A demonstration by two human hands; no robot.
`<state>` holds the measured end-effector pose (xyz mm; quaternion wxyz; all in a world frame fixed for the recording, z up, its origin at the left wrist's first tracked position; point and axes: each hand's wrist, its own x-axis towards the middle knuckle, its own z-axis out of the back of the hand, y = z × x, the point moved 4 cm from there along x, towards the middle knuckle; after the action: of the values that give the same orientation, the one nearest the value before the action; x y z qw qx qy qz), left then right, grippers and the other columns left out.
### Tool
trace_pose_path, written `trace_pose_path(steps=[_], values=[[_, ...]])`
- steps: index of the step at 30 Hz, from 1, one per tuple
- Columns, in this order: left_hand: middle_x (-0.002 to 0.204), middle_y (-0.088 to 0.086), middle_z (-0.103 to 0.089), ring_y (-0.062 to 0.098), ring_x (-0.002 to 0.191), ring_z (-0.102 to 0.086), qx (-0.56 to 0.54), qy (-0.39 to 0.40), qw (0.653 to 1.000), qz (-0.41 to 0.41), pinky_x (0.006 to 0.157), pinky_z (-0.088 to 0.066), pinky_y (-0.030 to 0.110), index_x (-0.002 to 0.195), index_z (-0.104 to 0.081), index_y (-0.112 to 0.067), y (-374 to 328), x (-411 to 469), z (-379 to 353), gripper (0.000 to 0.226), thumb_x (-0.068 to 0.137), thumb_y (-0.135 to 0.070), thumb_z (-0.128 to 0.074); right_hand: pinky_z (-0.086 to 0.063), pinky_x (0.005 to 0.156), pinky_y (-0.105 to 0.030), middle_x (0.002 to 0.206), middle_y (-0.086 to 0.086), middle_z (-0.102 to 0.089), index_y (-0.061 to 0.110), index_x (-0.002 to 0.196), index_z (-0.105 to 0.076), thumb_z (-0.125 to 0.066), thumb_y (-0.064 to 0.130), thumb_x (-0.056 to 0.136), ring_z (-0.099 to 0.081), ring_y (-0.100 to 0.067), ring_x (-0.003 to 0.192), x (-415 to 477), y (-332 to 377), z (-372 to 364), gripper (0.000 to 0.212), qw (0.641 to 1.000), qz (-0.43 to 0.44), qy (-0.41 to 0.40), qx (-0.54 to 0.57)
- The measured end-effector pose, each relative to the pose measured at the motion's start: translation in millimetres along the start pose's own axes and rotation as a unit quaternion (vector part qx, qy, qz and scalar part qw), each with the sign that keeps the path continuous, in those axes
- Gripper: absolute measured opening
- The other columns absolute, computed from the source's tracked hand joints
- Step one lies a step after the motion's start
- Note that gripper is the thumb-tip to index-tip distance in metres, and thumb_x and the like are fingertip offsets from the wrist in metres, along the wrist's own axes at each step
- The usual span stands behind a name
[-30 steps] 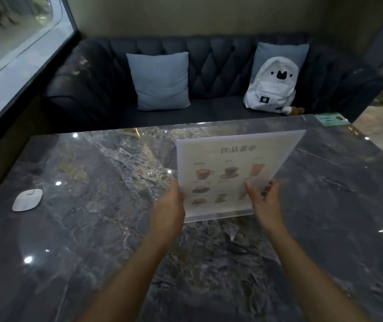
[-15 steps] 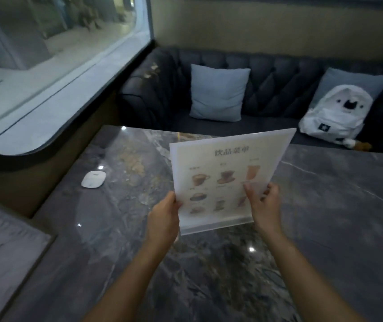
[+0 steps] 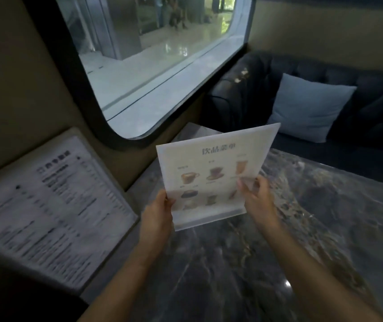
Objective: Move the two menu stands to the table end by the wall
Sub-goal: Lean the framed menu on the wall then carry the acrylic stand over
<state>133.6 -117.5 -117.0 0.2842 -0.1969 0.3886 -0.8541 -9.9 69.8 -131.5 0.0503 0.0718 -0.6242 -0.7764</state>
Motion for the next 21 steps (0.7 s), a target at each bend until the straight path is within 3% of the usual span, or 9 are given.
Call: trace_pose_path(steps=[2,5,7,10,13,18,21], values=[[0.082,0.000,-0.060,0.015,0.062,-0.052,0.007,-0.013,1.000,0.006,0.051,-0.038,0.016,0.102,-0.055,-0.010,13,7,12,0.015,0.093,-0.009,-0.043,-0.039,0.052,-0.009,0.096,0.010,-0.054,0.019,0.113,-0.046,-0.057,0.027,0.089,-0.051,0.002,0.079,6,5,-21,0.028,1.000,-0.003,0.020,-0.004],[0.084,0.011,-0.063,0.029,0.072,-0.058,0.020,-0.020,0.999,0.023,0.061,-0.043,0.036,0.097,-0.053,-0.006,27,18,22,0.010,0.092,-0.009,-0.044,-0.041,0.044,-0.005,0.094,0.010,-0.053,0.012,0.118,-0.045,-0.056,0.026,0.090,-0.052,0.002,0.076,14,16,-47,0.034,0.999,0.006,0.036,0.013],[0.090,0.019,-0.066,0.033,0.076,-0.059,0.023,-0.023,0.999,0.029,0.064,-0.047,0.043,0.099,-0.053,-0.004,33,25,25,0.013,0.092,-0.011,-0.044,-0.042,0.044,-0.005,0.092,0.014,-0.054,0.015,0.115,-0.045,-0.056,0.027,0.090,-0.055,0.000,0.077,21,19,-60,0.030,0.998,0.003,0.055,0.027],[0.100,0.018,-0.067,0.032,0.084,-0.060,0.006,-0.016,0.999,0.041,0.068,-0.048,0.042,0.104,-0.053,-0.007,39,32,30,0.016,0.093,-0.013,-0.043,-0.048,0.059,-0.014,0.091,0.023,-0.050,0.023,0.111,-0.043,-0.057,0.030,0.089,-0.054,0.002,0.082,31,27,-76,0.027,0.997,0.010,0.072,0.028],[0.103,0.018,-0.066,0.031,0.085,-0.059,0.005,-0.004,0.999,0.045,0.066,-0.044,0.035,0.104,-0.053,-0.008,45,41,34,0.016,0.093,-0.013,-0.043,-0.052,0.081,-0.033,0.099,0.016,-0.056,0.026,0.109,-0.044,-0.061,0.035,0.085,-0.059,-0.013,0.097,45,30,-93,0.030,0.995,0.004,0.088,0.044],[0.117,0.017,-0.063,0.034,0.103,-0.058,0.026,0.014,0.997,0.068,0.075,-0.041,0.030,0.116,-0.052,-0.011,50,56,47,0.025,0.093,-0.011,-0.041,-0.055,0.083,-0.040,0.118,-0.002,-0.054,0.019,0.111,-0.044,-0.064,0.027,0.084,-0.058,-0.024,0.107,62,35,-119,0.035,0.989,-0.031,0.105,0.103],[0.109,0.012,-0.064,0.027,0.096,-0.059,0.011,0.021,0.997,0.075,0.075,-0.046,0.034,0.108,-0.053,-0.017,53,57,55,0.019,0.093,-0.014,-0.041,-0.055,0.086,-0.048,0.109,0.002,-0.058,0.017,0.112,-0.046,-0.065,0.024,0.083,-0.060,-0.026,0.106,68,37,-132,0.036,0.983,-0.040,0.126,0.125]])
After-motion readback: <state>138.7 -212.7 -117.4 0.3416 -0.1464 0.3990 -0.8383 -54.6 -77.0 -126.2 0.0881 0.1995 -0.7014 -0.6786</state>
